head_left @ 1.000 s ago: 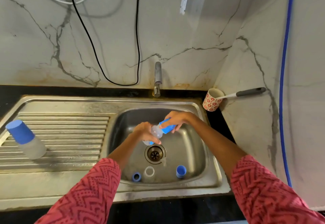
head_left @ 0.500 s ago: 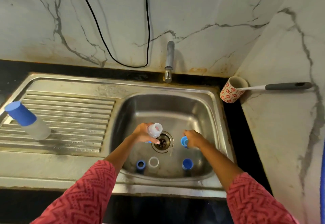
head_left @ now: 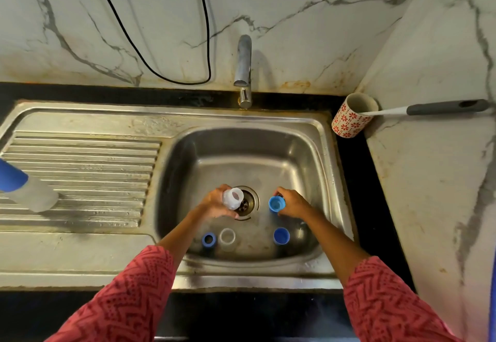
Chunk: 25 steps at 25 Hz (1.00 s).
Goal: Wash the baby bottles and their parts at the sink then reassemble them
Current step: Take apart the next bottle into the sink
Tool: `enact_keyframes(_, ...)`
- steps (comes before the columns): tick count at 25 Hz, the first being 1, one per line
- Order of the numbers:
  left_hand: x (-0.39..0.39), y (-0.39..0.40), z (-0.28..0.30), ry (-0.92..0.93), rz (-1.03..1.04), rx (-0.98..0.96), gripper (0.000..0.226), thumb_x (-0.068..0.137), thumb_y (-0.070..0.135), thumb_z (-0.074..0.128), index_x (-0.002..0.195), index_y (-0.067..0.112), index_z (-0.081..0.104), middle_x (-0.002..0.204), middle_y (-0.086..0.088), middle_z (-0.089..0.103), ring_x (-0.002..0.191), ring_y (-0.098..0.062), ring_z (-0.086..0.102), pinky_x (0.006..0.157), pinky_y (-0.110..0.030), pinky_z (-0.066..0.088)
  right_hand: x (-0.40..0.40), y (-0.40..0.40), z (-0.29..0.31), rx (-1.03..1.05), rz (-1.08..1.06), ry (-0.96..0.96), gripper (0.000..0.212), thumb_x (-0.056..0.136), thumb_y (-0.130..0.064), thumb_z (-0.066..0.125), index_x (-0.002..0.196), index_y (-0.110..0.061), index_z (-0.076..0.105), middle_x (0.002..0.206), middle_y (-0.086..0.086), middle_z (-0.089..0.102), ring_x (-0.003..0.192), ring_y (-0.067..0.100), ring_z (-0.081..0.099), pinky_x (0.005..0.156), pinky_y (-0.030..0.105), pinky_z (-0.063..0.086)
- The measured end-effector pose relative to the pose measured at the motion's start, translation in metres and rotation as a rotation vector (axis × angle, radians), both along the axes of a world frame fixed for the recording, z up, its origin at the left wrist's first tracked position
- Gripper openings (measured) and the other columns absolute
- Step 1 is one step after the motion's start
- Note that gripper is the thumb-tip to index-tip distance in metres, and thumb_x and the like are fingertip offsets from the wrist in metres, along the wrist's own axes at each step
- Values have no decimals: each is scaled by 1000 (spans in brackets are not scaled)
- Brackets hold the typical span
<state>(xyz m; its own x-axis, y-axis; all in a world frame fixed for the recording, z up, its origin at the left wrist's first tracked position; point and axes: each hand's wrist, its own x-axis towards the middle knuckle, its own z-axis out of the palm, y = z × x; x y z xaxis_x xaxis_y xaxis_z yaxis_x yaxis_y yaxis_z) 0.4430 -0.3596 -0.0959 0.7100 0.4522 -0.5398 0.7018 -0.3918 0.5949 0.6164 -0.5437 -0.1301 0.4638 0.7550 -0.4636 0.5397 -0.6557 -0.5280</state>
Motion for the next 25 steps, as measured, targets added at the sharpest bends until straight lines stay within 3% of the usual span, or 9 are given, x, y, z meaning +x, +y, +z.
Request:
enact_keyframes(1,0,-1,-1,21,8,11,70,58,16,88,115,18,48,107,0,54,100,-18,54,69,-21,49,-2,0,0,23,-14,13,41,72,-8,76,106,-10,53,106,8,64,92,20,59,75,29,48)
enact_keyframes(5,-10,-1,-15,290,-97,243,77,64,31,81,129,21,42,128,-6,45,121,-26,40,98,-36,40,-5,0,4,118,-124,100,47,70,-3,76,111,-7,54,109,8,63,95,19,58,80,28,48)
enact_keyframes(10,-27,-3,-32,399,56,191,67,73,19,76,130,14,41,127,-14,49,118,-30,46,96,-37,42,-5,2,9,198,-246,205,51,67,5,74,112,-7,55,109,8,62,97,19,58,84,32,50)
enact_keyframes(13,-23,-4,-31,477,12,235,61,74,14,74,126,13,43,125,-12,51,116,-29,47,88,-36,44,-8,7,15,238,-433,431,47,71,6,72,113,-10,56,105,8,61,92,20,59,74,32,54)
enact_keyframes(17,-14,-5,-25,640,-48,344,56,78,9,71,128,11,45,132,-11,48,124,-28,42,93,-34,43,-12,15,33,266,-583,831,27,85,-12,63,112,-13,59,100,10,65,83,18,66,68,27,54)
enact_keyframes(20,-8,-5,-17,662,-48,385,53,82,4,63,131,11,45,135,-12,46,126,-28,40,96,-36,40,-14,21,47,285,-566,957,26,86,-23,59,110,-13,59,95,9,67,82,17,67,69,26,53)
enact_keyframes(25,-1,-10,7,579,58,440,52,91,18,52,139,9,35,145,-14,33,134,-31,29,108,-46,29,-20,29,63,303,-514,906,17,90,-22,59,106,-21,54,95,9,66,83,21,67,71,29,54)
